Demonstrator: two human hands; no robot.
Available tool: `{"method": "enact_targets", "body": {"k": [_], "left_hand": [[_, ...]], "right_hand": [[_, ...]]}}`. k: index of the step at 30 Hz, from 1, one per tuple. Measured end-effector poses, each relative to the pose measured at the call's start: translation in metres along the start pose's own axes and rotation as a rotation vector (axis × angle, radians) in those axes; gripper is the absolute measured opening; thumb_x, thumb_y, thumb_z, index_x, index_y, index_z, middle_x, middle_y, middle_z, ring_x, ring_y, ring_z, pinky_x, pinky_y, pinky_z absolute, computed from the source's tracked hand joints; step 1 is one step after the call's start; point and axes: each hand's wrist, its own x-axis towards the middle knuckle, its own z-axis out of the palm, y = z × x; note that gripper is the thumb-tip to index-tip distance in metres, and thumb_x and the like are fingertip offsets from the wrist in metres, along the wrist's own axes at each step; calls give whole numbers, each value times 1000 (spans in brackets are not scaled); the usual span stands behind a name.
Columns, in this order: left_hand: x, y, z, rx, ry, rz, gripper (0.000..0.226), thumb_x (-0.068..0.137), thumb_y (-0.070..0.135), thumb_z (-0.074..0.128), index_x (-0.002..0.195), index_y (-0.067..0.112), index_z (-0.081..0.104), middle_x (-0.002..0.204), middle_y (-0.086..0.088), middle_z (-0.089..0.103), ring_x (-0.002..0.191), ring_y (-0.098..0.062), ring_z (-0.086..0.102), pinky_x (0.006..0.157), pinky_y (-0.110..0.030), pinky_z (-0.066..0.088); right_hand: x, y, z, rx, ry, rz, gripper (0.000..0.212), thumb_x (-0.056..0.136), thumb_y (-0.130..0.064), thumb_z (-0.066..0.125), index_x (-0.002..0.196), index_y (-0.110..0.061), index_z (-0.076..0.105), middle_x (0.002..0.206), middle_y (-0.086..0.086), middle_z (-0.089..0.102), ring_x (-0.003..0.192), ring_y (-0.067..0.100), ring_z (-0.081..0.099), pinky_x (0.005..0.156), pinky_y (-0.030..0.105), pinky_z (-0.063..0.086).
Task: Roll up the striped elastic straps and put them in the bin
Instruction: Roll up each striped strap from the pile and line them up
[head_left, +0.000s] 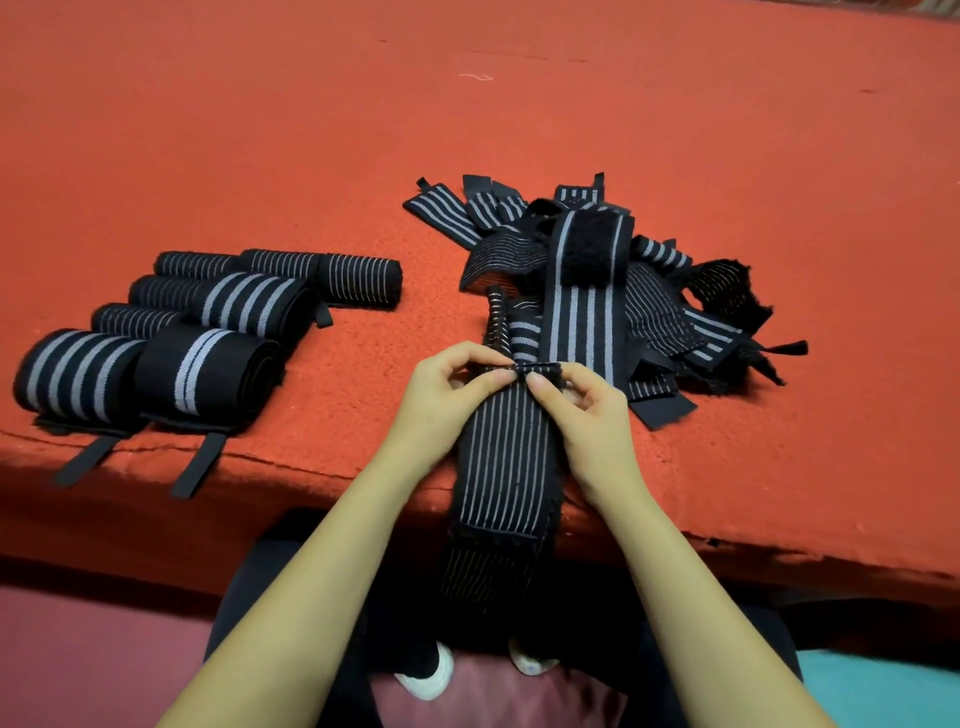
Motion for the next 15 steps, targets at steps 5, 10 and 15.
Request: {"method": "enact_targets", "body": {"k": [5,10,15], "left_hand": [[-7,0,3,-56,80,-8,17,82,0,70,81,18,70,82,12,71,84,-2,64,81,-16,47],[-8,2,2,-35,68,70,20,79,-3,71,88,15,73,92,0,69,91,0,62,81,-10,42],[-7,2,1,-117,-6,-56,15,93,14,60,99,9,72,102,-3,71,97,-8,63,87,-18,47]], "right_hand": [[1,-2,0,36,-20,21,13,90,-2,60,92,-12,69,79,-4,73,78,7,67,74,20,52],[3,-4,-2,152,-12,98,8,92,-11,59,90,-8,66,68,-3,67,65,6,63,60,17,50],[2,-5,-4,143,-15,92,11,92,-2,57,99,-8,63,65,-7,66,61,2,60,56,13,46]]}}
